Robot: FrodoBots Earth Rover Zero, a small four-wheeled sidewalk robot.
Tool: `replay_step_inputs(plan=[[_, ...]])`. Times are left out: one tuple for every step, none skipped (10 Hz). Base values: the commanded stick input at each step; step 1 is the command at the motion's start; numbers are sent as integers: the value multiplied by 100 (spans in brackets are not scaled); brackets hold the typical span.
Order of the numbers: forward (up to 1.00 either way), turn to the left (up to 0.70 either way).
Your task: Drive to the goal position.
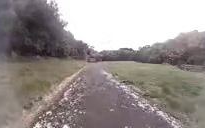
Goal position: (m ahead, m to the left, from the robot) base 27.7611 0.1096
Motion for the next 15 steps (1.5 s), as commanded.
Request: replay_step_inputs(plan=[[100, 0], [100, 0], [100, 0], [100, 0], [100, 0], [100, 0], [100, 0], [100, 0], [100, 0], [100, 0], [100, 0], [100, 0], [100, 0], [100, 0], [100, 0]])
